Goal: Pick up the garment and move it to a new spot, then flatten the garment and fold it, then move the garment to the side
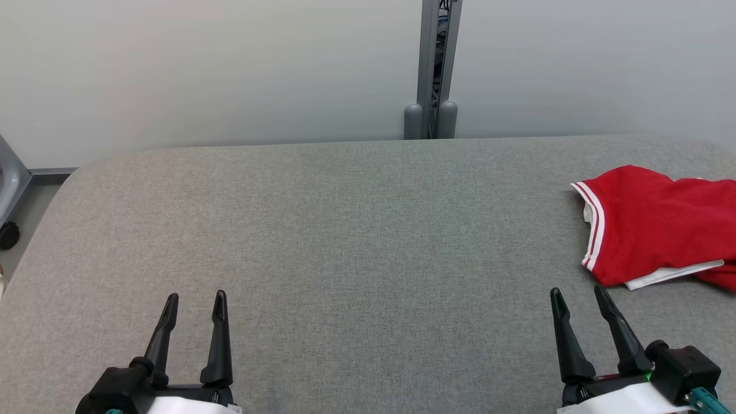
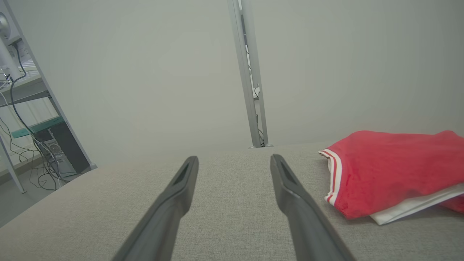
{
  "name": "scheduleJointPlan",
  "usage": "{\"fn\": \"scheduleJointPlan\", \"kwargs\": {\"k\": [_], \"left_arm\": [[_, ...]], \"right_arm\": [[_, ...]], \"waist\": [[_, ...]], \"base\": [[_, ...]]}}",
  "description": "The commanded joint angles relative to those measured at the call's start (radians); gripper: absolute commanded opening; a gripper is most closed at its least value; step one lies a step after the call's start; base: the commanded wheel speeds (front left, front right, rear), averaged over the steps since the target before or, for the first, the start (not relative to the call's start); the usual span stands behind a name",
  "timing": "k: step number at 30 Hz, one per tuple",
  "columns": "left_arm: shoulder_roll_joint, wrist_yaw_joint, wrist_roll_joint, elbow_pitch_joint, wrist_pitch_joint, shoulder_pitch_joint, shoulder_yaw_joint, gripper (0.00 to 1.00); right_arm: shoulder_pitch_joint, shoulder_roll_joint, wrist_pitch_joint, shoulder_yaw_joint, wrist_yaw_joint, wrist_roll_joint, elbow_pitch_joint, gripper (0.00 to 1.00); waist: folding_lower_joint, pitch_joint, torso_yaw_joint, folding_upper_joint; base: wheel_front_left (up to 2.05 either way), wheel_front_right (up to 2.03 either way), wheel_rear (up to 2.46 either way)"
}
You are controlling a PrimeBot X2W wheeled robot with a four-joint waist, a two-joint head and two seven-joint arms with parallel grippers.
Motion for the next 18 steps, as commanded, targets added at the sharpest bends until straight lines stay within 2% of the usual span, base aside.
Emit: {"fn": "scheduleJointPlan", "kwargs": {"k": [1, 18], "left_arm": [[0.004, -0.001, -0.005, -0.005, -0.005, 0.007, 0.005, 1.00], [0.004, -0.033, -0.025, 0.032, -0.005, 0.014, 0.026, 1.00]], "right_arm": [[0.007, 0.000, -0.004, -0.006, 0.000, -0.006, 0.002, 1.00], [0.008, 0.001, -0.004, -0.003, 0.000, -0.003, 0.010, 1.00]], "waist": [[0.0000, -0.002, 0.000, 0.0000], [0.0000, 0.003, 0.012, 0.0000]], "base": [[0.00, 0.00, 0.00], [0.00, 0.00, 0.00]]}}
